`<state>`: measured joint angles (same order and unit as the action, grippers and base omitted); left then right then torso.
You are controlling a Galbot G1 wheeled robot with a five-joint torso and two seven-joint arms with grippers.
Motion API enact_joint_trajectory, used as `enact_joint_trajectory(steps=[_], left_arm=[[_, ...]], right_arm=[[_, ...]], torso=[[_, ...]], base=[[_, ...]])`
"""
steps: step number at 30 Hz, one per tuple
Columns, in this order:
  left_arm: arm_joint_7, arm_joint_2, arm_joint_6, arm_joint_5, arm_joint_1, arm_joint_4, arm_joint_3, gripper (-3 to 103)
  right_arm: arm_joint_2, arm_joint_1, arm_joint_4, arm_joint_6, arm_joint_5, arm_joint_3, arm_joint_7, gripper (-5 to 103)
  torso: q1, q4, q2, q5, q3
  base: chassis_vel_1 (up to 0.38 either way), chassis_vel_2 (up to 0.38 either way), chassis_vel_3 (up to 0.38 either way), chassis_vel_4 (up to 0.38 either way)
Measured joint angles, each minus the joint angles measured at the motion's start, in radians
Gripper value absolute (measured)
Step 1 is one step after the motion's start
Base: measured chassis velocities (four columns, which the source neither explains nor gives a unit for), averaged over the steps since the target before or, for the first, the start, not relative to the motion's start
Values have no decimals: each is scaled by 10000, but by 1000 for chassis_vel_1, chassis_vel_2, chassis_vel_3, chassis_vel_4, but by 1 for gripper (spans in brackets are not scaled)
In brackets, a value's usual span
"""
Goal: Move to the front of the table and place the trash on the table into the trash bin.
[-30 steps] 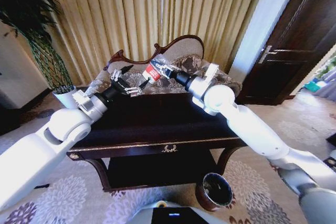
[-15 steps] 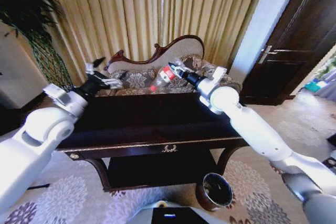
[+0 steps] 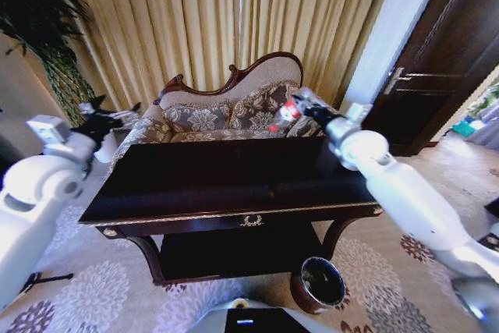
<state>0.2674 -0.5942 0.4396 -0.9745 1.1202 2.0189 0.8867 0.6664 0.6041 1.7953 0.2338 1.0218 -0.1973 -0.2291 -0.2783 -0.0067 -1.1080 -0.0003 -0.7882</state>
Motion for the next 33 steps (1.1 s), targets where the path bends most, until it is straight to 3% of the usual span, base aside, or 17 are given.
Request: enact_joint_trajectory(steps=[7, 14, 17, 20, 25, 33], left_arm=[[163, -238, 253, -114, 959, -347, 1212, 100], [-507, 32, 319, -311, 1930, -310, 2475, 100], [-691, 77, 187, -331, 1960, -333, 2498, 100], [-926, 21, -296, -546, 1949, -468, 2296, 100], [-943, -74, -349, -835, 2078, -394, 2334, 100], [-994, -111, -391, -406, 2268, -189, 2395, 100]], right_arm=[[-41, 1640, 119, -6, -723, -1271, -443, 29], [-475, 2495, 582, -71, -875, -2305, -448, 29], [-523, 2626, 674, -99, -891, -2483, -450, 29], [-560, 3023, 863, -125, -982, -2847, -547, 29], [-531, 3308, 1023, -117, -1021, -3084, -647, 29], [-517, 3462, 1255, -32, -970, -3197, -754, 29]], torso=[[0, -7, 0, 6, 0], [0, -1, -1, 3, 1], [1, -3, -1, 3, 1], [0, -8, 0, 3, 0], [0, -3, 0, 0, -1], [1, -4, 0, 2, 0]], base=[[0, 0, 0, 0], [0, 0, 0, 0], [0, 0, 0, 0], [0, 0, 0, 0], [0, 0, 0, 0], [0, 0, 0, 0]])
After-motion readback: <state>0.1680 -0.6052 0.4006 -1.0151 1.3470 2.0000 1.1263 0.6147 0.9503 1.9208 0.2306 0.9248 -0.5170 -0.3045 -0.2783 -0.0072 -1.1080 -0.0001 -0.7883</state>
